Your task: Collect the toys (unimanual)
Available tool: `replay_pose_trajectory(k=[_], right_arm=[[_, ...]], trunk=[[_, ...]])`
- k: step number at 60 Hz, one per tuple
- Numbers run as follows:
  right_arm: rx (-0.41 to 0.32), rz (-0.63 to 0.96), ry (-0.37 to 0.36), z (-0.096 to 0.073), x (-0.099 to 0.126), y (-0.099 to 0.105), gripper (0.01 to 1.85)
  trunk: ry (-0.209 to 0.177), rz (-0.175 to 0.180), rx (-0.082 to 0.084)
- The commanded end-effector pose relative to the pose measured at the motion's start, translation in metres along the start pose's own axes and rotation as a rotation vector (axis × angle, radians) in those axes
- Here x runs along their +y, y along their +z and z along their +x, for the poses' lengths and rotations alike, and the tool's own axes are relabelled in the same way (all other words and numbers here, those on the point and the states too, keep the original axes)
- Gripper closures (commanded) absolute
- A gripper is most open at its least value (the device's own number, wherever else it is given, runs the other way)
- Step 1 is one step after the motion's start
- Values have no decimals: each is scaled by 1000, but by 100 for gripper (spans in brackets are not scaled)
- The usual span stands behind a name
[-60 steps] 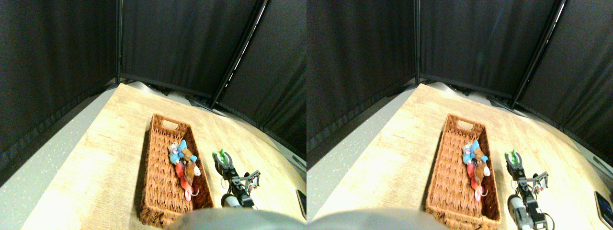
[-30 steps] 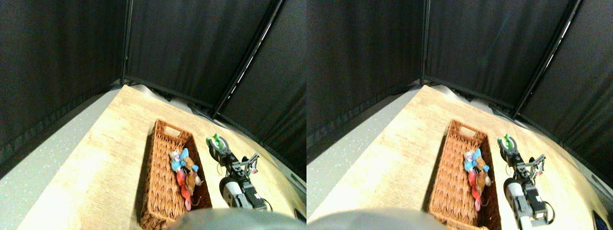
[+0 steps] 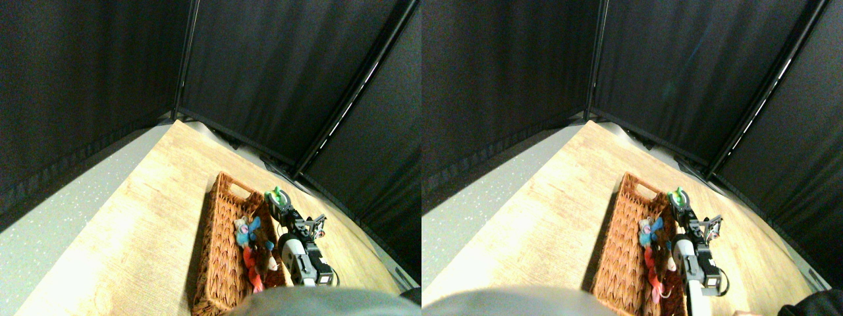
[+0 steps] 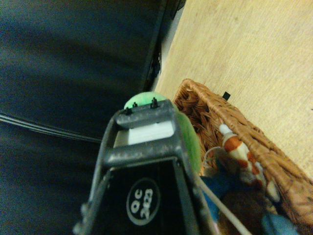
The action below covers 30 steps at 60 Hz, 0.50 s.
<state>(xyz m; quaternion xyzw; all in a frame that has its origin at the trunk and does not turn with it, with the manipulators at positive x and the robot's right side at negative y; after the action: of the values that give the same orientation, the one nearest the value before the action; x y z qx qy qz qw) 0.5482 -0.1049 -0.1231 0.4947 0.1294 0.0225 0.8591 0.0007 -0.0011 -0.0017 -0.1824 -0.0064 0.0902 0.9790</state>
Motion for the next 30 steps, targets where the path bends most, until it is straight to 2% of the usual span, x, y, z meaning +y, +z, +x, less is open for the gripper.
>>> replay_pose_trajectory(k=[1,17,30], right_arm=[[9,50,37,5,7,-6,180],[55,51,39,8,15,-22,180],[71,58,29,8,17,-27,180]], trunk=[[28,-30,-11],[46,-48,-18],[47,-48,-15]])
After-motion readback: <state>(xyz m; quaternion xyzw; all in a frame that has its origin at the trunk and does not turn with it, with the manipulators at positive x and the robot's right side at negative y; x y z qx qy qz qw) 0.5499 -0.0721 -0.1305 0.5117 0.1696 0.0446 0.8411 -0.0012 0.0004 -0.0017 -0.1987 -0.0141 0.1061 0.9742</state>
